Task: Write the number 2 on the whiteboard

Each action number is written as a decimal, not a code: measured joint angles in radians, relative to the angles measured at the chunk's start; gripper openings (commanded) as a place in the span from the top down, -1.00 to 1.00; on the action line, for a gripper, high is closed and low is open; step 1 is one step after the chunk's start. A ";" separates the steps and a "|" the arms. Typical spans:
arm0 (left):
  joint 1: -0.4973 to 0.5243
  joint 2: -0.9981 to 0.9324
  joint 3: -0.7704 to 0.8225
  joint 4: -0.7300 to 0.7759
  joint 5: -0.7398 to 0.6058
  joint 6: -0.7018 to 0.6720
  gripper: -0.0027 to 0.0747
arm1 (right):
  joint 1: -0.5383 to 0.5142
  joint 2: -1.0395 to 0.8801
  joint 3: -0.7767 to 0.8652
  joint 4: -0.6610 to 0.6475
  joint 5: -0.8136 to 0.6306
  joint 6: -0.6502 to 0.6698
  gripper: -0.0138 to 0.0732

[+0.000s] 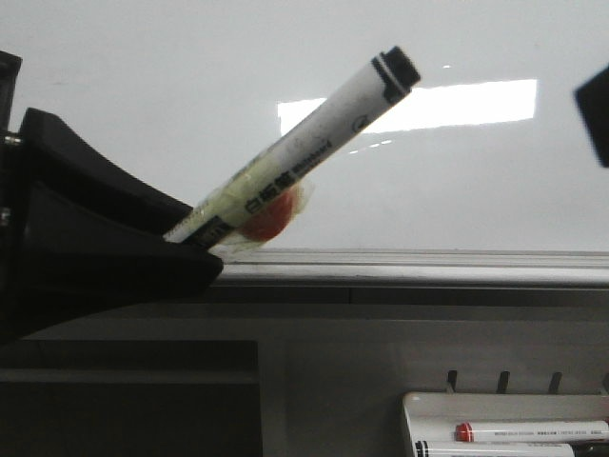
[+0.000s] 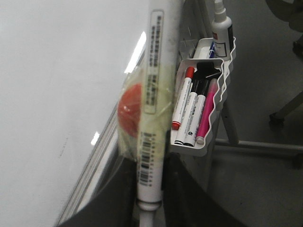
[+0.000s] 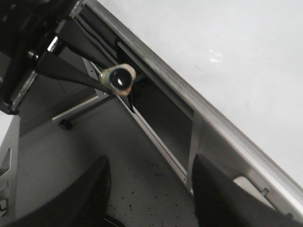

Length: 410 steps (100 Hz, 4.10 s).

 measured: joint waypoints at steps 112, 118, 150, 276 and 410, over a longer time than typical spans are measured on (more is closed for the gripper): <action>0.000 0.000 0.000 0.023 0.005 0.010 -0.16 | 0.175 0.372 -0.155 0.053 -0.124 -0.011 0.85; 0.000 0.000 0.000 0.023 0.005 0.010 -0.20 | 0.175 0.372 -0.155 0.053 -0.134 -0.011 0.85; 0.000 -0.057 0.000 0.015 0.005 0.010 -0.26 | 0.175 0.372 -0.155 0.053 -0.156 -0.012 0.85; 0.255 -0.487 0.000 -0.392 0.059 0.008 0.98 | -0.011 0.389 -0.251 0.042 -0.213 -0.012 0.85; 0.255 -0.487 0.002 -0.394 0.059 0.008 0.98 | -0.043 0.562 -0.383 -0.029 -0.287 -0.017 0.85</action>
